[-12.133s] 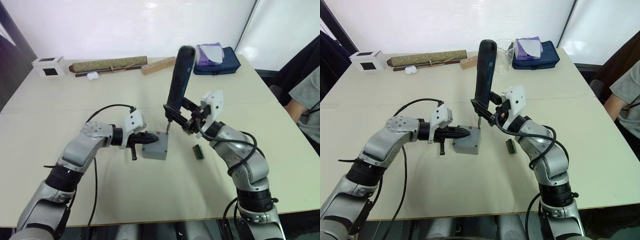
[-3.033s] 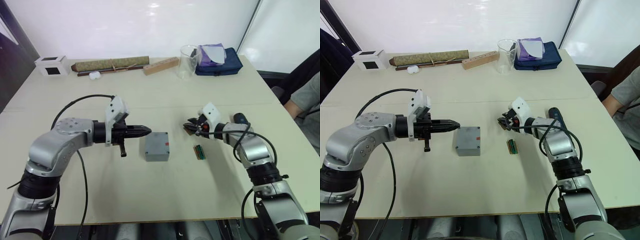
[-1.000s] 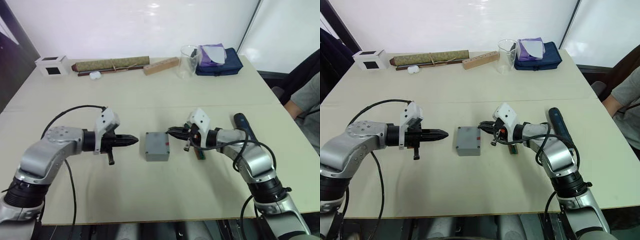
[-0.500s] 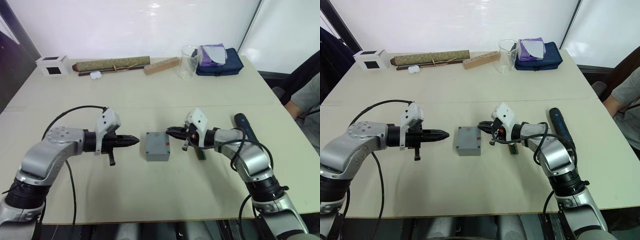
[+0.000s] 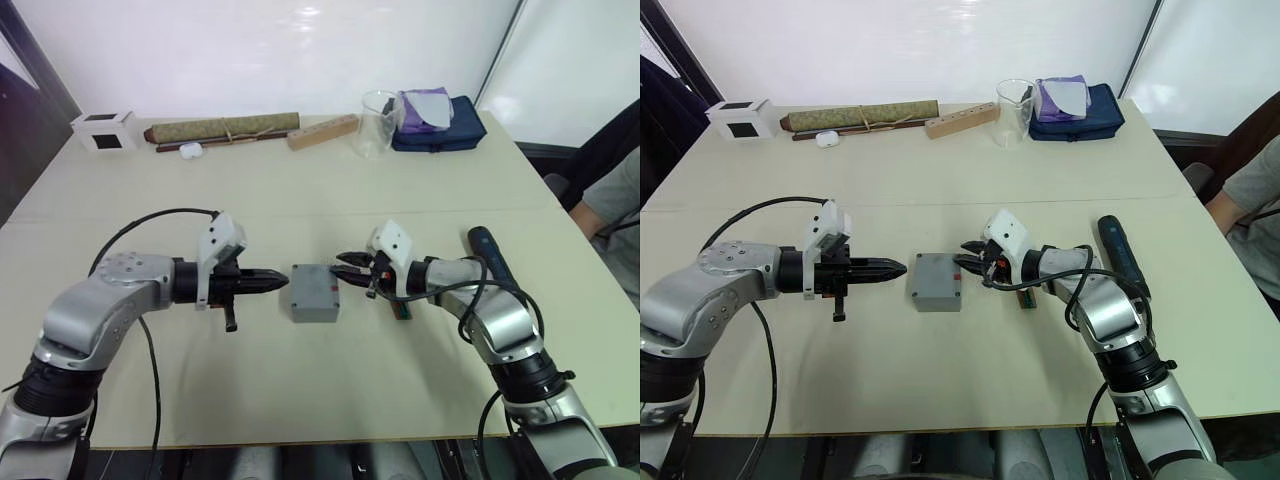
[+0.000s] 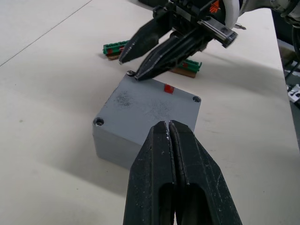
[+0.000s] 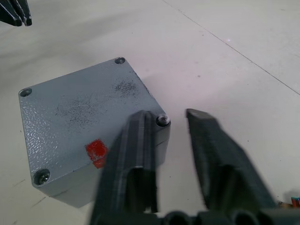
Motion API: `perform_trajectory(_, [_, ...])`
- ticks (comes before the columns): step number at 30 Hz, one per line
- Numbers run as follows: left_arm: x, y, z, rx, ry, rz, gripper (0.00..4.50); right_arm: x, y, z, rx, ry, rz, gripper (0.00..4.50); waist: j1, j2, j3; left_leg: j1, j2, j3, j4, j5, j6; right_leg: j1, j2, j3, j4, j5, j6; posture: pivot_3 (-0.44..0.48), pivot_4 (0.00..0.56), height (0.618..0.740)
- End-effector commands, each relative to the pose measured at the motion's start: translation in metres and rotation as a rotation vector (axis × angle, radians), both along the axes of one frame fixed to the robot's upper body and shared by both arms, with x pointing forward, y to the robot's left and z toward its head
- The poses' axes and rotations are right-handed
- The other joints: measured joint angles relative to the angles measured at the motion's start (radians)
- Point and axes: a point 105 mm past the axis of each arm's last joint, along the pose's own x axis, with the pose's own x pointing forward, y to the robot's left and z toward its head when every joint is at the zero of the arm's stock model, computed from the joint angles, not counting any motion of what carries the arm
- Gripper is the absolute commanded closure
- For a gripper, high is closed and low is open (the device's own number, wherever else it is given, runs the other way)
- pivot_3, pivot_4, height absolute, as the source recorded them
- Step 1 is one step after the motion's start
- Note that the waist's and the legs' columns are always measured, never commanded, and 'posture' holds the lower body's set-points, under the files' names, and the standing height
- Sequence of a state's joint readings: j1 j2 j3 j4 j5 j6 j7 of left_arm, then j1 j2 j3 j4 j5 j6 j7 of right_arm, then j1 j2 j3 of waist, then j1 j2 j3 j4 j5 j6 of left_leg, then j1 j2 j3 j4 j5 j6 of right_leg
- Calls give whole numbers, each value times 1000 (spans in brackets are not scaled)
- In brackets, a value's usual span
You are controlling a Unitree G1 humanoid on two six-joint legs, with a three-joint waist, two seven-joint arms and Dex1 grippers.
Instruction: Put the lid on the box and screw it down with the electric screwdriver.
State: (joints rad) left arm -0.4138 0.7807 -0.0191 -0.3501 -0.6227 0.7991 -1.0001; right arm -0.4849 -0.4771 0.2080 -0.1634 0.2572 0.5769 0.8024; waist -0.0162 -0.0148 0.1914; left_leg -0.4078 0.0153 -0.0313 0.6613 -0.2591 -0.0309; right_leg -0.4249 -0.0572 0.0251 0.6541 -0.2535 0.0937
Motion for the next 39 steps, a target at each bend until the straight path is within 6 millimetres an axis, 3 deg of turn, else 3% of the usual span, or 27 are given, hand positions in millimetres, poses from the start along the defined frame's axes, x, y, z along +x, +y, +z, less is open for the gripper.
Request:
perform_trajectory(1, [0,-6,15,-20,-55,-28,4500,2,-4,27,24,-65,-8,2004,0,0,0,0,0,0,0,0,0,0,0,0,0,0,0,0,150,740])
perform_trajectory(5, [0,-14,20,-53,-66,-52,4500,0,-22,54,94,-46,-60,2004,2,0,0,0,0,0,0,0,0,0,0,0,0,0,0,0,150,740])
perform_trajectory(10, [-4,-30,32,-79,-100,-136,4500,7,-91,84,45,36,-309,2004,8,0,0,-1,-1,0,1,0,0,0,-1,0,0,0,0,0,150,740])
perform_trajectory(13, [-6,-41,40,-86,-131,-199,4500,10,-145,92,-52,157,-488,1264,4,0,0,0,-1,0,0,0,0,1,-1,0,-1,0,0,0,150,740])
perform_trajectory(16, [-9,-49,45,-87,-151,-246,4500,6,-189,90,-135,281,-648,112,3,0,1,0,-1,1,0,0,0,0,-1,0,-2,0,0,0,150,740])
perform_trajectory(19, [-14,-55,47,-61,-176,-300,4500,-14,-224,72,-232,522,-764,10,0,1,0,0,-1,1,-1,0,0,0,-1,0,-3,0,0,0,150,740])
perform_trajectory(26, [-18,-58,45,-23,-200,-326,4500,-28,-239,42,-285,760,-763,10,-11,2,1,0,0,2,-1,0,1,0,0,2,-3,0,0,0,150,740])
perform_trajectory(31, [-21,-56,42,-20,-193,-282,4500,-17,-236,14,-384,797,-703,10,-5,2,1,0,0,3,0,0,1,0,0,2,-4,0,0,0,150,740])
perform_trajectory(39, [-25,-51,39,-14,-188,-225,4500,1,-232,-5,-455,836,-663,10,-3,2,1,0,0,2,1,0,1,0,0,2,-4,0,0,0,150,740])
